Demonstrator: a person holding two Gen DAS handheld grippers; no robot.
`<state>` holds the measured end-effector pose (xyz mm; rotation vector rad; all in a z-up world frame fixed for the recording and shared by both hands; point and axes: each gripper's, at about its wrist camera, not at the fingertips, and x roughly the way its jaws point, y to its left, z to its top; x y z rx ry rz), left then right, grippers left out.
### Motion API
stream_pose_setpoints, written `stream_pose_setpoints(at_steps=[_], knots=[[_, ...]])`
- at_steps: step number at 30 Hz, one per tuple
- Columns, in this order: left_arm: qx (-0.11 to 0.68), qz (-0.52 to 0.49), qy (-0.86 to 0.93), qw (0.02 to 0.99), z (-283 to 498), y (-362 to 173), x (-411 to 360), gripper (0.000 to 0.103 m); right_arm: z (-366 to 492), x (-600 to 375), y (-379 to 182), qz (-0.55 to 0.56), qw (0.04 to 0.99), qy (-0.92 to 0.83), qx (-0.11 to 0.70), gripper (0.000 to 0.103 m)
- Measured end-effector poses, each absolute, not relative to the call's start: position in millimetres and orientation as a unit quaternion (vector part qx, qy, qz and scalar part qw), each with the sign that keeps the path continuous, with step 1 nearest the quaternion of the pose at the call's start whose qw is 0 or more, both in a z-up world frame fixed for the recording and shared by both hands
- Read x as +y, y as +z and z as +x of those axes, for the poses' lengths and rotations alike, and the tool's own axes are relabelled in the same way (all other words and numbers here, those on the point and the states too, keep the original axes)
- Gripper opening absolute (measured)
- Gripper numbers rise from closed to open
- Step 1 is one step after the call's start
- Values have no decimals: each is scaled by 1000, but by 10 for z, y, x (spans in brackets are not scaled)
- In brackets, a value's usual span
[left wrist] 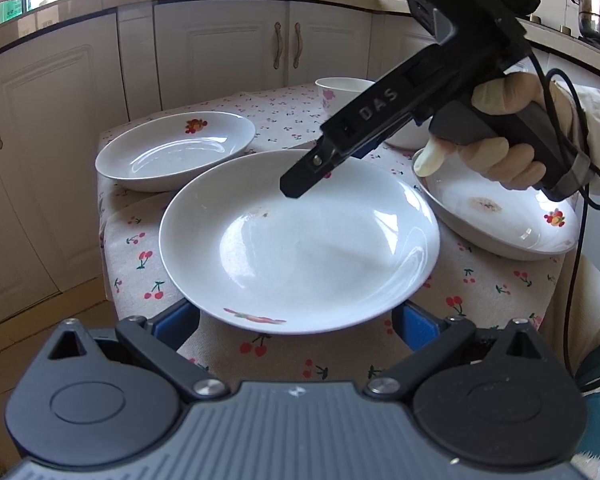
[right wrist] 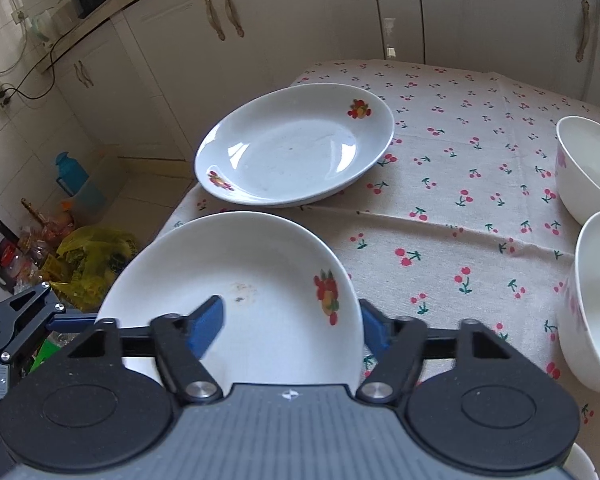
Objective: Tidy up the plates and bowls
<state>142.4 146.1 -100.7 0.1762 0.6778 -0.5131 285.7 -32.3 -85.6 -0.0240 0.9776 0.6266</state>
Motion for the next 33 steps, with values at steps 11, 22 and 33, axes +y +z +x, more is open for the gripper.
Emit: stream_pose_setpoints(at_steps=[11, 22, 33], knots=[[319, 61, -211, 922, 1118, -778, 1446, 102, 2403, -579, -436, -27, 867, 300, 396, 103], [306, 2, -149, 940, 811, -493, 1221, 102, 1598, -1194, -425, -26, 911, 249, 328, 103], [320, -11, -142, 937, 715, -571, 702, 102, 934, -1758, -551, -79, 927, 216, 296, 103]])
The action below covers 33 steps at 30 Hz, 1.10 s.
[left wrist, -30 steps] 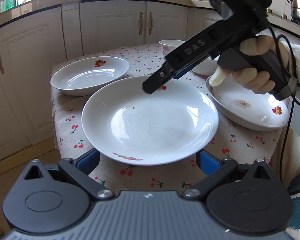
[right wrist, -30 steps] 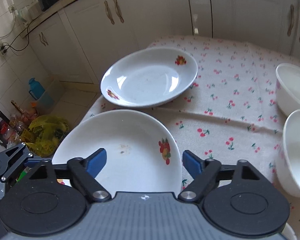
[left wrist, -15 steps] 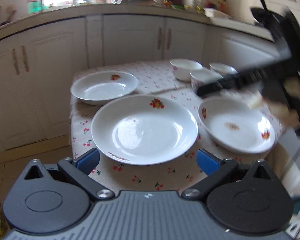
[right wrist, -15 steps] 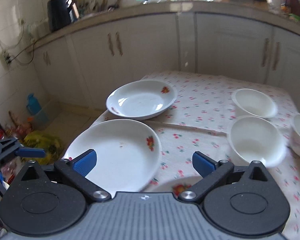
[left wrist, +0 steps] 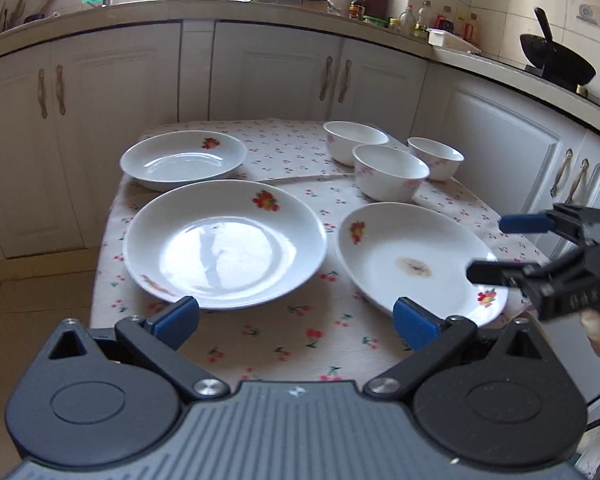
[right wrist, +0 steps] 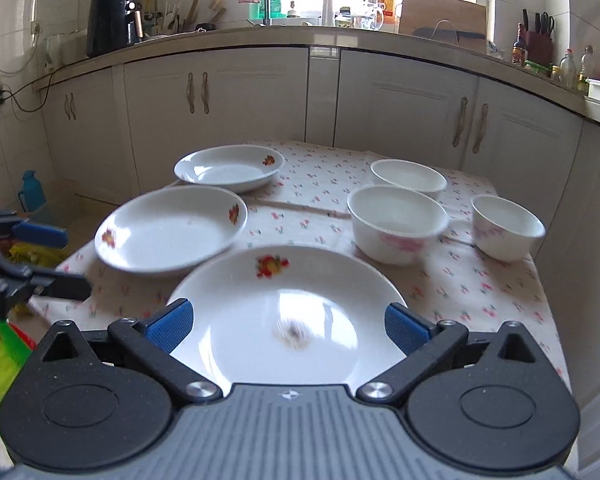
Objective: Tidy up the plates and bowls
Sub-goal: 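Move the left gripper to the rim of the brown-stained white plate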
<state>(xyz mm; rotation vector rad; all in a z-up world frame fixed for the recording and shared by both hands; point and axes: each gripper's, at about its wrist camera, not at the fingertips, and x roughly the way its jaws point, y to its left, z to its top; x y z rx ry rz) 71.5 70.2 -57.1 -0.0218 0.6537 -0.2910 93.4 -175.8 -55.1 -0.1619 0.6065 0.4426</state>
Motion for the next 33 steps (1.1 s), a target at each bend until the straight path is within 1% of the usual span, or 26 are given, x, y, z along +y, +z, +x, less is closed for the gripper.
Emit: stream_pose_setpoints(at_steps=[7, 21, 33], knots=[[316, -2, -154, 936, 738, -564, 505, 102, 720, -2048, -717, -76, 921, 228, 306, 103], [337, -12, -156, 928, 903, -524, 426, 102, 837, -2082, -1030, -90, 902, 253, 339, 103], [351, 55, -218, 909, 1255, -441, 56, 102, 955, -2085, -1146, -113, 895, 270, 336, 103]])
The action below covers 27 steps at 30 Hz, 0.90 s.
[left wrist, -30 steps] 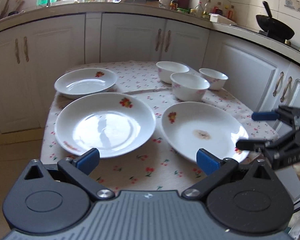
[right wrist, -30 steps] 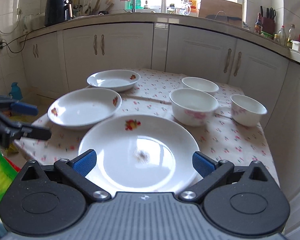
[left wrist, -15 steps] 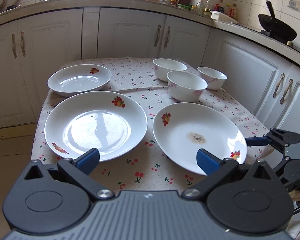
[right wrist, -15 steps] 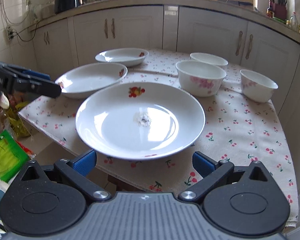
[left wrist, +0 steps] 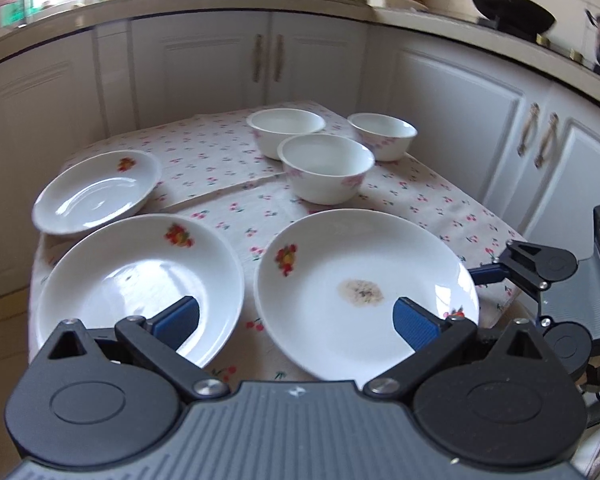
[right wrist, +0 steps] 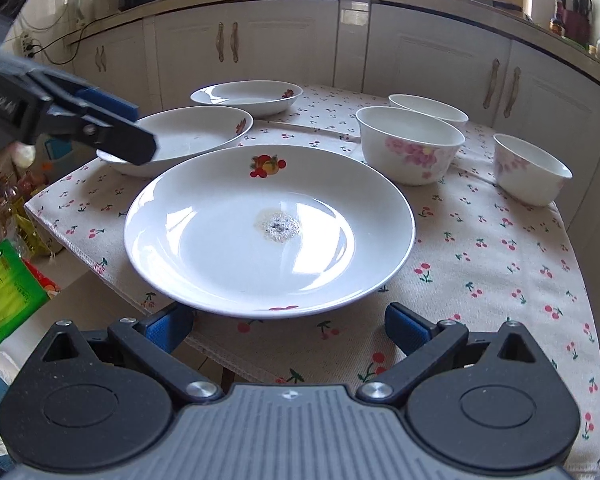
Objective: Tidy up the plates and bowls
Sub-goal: 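Move the left gripper to the rim of the brown-stained white plate, then close the left gripper on the stained plate's rim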
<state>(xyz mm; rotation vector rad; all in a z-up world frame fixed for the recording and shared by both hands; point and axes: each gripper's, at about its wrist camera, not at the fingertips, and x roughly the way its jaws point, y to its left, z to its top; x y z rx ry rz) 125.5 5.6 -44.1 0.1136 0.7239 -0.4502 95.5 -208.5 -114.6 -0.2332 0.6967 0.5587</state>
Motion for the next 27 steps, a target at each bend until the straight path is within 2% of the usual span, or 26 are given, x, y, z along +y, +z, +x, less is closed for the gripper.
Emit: stream_pose_setpoints(at_steps=[8, 13, 14, 16, 18, 27], knots=[[360, 99, -263, 890, 1583, -431, -203, 102, 991, -2099, -1166, -135, 887, 294, 329, 103], [371, 113, -290, 875, 1818, -456, -321, 102, 785, -1898, -1362, -277, 871, 287, 286, 103], [371, 114, -293, 874, 1850, -459, -341, 102, 763, -1943, -1323, -246, 878, 301, 280, 100], [373, 117, -298, 871, 1901, -463, -375, 102, 865, -2159, -1157, -104, 874, 362, 306, 101], [375, 115, -306, 867, 1943, -468, -400, 102, 976, -2274, -1104, -56, 869, 373, 321, 102], [388, 134, -325, 852, 2100, -524, -461, 100, 958, -2128, -1146, -128, 867, 366, 314, 103]])
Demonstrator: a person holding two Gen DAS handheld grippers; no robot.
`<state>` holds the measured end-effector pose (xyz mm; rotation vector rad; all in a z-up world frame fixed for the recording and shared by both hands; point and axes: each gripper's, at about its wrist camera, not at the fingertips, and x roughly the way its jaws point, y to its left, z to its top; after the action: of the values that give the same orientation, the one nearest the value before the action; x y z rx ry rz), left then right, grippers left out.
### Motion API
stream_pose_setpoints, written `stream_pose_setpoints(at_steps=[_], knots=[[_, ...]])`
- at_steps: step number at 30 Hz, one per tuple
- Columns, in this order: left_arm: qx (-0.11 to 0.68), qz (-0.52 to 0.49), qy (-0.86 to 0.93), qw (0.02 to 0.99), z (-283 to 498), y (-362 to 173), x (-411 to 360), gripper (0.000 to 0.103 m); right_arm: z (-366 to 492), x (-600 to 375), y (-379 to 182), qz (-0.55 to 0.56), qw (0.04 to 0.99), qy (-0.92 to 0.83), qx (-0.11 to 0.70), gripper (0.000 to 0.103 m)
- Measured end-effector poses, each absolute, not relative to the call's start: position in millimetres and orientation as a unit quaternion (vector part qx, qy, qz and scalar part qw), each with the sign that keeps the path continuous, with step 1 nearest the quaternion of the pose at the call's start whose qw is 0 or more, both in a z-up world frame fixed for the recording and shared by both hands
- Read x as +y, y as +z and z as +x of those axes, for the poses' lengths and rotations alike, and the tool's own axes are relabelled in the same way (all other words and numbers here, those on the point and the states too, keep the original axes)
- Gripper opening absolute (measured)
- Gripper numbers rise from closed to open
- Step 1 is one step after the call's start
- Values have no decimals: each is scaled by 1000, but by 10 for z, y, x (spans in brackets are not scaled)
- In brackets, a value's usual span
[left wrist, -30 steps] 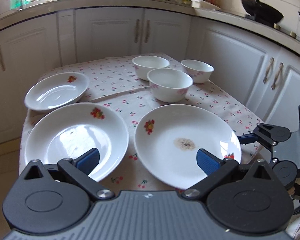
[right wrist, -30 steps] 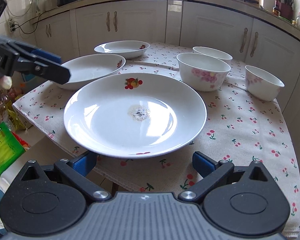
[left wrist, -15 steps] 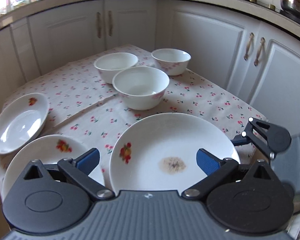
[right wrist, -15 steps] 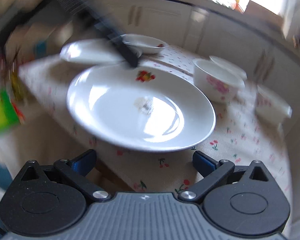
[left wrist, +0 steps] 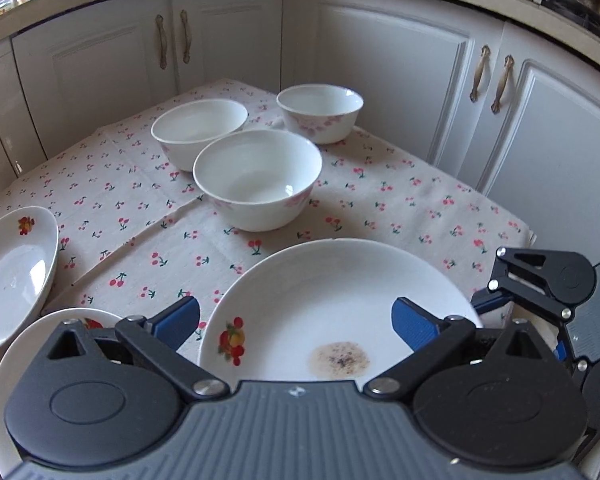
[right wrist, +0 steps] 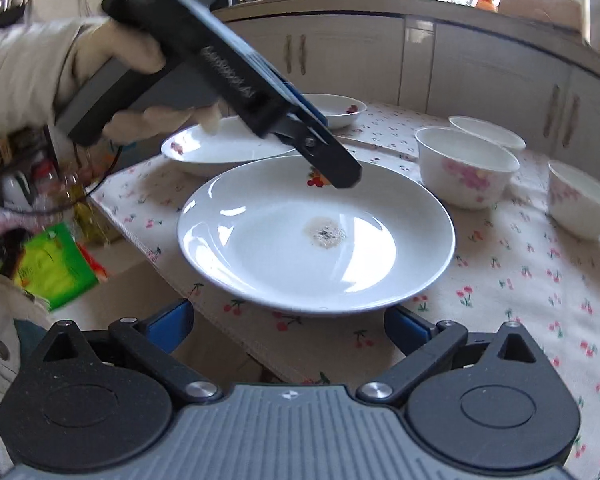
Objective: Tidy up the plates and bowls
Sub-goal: 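Close the left gripper on the stained plate's rim, then lift the stained plate with the left gripper and lower it onto the other white plate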
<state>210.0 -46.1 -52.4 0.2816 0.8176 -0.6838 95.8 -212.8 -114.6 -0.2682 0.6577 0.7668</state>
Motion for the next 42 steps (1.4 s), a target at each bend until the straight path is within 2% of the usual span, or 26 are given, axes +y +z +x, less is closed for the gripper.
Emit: stream_pose_setpoints(at_steps=[7, 9, 13, 15, 26, 42], knots=[[416, 159, -334, 831, 2279, -602, -456, 91, 1040, -2134, -1149, -118, 879, 342, 311, 103], [432, 154, -339, 821, 2344, -631, -453, 84, 1046, -2119, -1154, -123, 880, 339, 310, 103], [451, 172, -346, 805, 2411, -692, -493, 81, 1043, -2095, -1176, -126, 880, 337, 311, 102], [463, 175, -348, 796, 2441, -715, -504, 75, 1056, -2102, -1171, -123, 879, 338, 314, 102], [504, 220, -372, 748, 2549, -705, -598, 74, 1057, -2071, -1162, -128, 878, 334, 318, 102], [544, 206, -367, 726, 2672, -714, -634, 74, 1067, -2049, -1157, -124, 879, 327, 325, 101]])
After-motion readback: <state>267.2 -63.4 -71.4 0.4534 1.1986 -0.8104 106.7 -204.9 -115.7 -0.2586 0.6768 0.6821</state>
